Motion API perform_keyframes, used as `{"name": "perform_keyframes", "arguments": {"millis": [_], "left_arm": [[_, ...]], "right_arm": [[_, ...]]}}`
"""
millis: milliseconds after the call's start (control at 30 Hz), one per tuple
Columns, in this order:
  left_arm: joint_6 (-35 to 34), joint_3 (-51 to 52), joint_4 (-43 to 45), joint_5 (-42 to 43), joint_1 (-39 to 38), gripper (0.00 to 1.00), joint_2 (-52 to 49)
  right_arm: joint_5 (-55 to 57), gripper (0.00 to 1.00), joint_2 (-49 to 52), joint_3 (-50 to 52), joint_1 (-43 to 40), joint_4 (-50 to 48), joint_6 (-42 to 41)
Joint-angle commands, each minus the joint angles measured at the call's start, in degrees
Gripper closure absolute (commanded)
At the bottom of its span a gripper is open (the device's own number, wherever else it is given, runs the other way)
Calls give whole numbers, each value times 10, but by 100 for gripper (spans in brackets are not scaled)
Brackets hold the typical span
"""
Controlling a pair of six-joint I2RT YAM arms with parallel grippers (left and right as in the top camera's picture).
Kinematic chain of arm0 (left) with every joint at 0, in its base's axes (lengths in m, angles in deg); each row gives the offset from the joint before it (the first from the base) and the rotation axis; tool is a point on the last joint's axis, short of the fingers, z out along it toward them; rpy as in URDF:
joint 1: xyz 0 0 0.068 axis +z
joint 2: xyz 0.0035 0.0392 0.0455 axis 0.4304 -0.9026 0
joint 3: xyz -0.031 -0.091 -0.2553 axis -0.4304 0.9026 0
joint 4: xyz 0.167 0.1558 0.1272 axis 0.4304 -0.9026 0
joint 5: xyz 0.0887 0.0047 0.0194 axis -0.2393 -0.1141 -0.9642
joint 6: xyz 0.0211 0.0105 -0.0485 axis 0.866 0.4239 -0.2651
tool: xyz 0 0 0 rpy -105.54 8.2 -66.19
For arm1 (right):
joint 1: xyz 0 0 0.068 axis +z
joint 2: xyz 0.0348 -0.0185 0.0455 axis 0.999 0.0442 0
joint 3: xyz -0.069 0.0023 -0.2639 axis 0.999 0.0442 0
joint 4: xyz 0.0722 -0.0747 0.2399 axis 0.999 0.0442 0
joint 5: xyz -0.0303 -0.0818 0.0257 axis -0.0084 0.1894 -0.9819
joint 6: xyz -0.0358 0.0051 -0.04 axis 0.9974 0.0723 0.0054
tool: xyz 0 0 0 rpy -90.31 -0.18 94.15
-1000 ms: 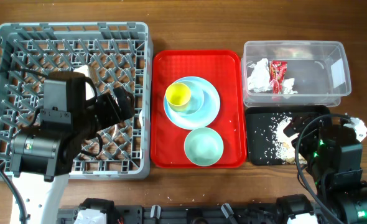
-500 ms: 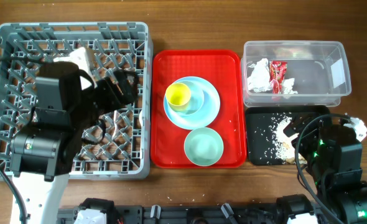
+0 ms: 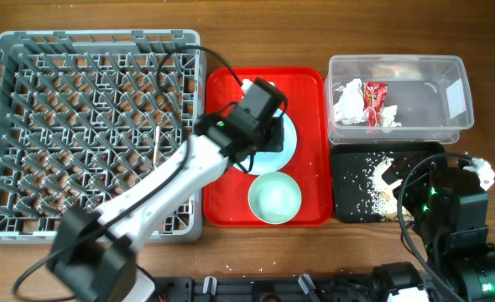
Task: Sort waste into correct bins and load items into the dishwasher rack
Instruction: 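Reach the left gripper to the yellow cup and grasp its rim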
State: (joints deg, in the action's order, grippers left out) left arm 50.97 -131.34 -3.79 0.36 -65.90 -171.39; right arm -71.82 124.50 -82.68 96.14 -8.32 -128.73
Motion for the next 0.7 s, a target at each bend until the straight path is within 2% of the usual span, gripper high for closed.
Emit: {"name": "perform_keyframes", "arguments": {"millis": [0,100,333,500,667], "left_arm": [[4,-2,26,-59,9,60,-48],[22,-4,35,-58,17,61,-39],[48,-5,16,-58,16,72,-27],[63,-5,-13,-57,16,73,18],[63,-5,-5,-57,16,73,-3]], "right_arm": [[-5,0,1,-8,-3,1,-6],[-5,0,1,-8,-3,1,-6],[-5,0,1,-8,-3,1,-6],[-5,0,1,-8,-3,1,-7],[-5,0,1,-8,-3,1,-6]]}}
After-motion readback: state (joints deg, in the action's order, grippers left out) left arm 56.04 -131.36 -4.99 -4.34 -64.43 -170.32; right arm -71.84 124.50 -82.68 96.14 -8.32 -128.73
